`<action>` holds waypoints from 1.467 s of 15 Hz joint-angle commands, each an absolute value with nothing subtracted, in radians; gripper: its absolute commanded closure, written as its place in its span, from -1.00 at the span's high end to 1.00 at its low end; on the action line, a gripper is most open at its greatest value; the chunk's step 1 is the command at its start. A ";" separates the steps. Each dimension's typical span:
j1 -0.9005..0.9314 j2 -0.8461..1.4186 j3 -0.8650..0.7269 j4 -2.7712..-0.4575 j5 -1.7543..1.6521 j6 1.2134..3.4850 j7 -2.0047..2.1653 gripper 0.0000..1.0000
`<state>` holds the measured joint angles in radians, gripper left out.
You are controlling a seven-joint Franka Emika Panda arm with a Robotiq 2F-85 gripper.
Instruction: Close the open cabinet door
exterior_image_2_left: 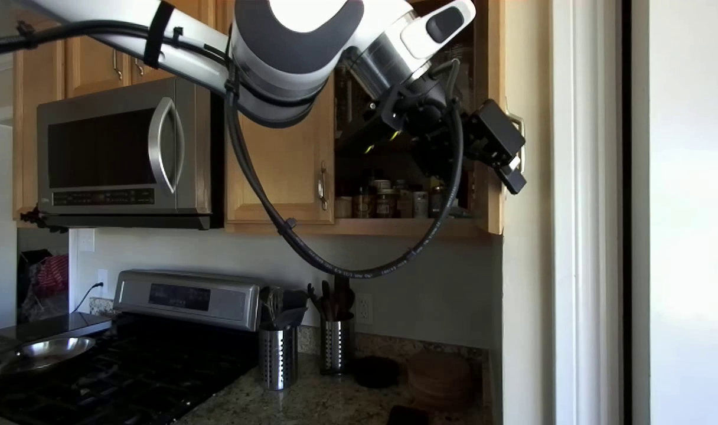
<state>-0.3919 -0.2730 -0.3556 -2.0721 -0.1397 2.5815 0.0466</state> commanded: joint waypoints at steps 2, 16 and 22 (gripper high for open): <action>-0.376 -0.259 -0.378 -2.044 -0.062 2.608 0.005 1.00; -0.256 -0.418 -0.376 -2.088 0.087 2.438 -0.257 1.00; -0.167 -0.497 -0.383 -2.106 0.182 2.299 -0.369 1.00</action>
<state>-0.2537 -0.4522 -0.3741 -2.0927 0.1184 2.3529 -0.3003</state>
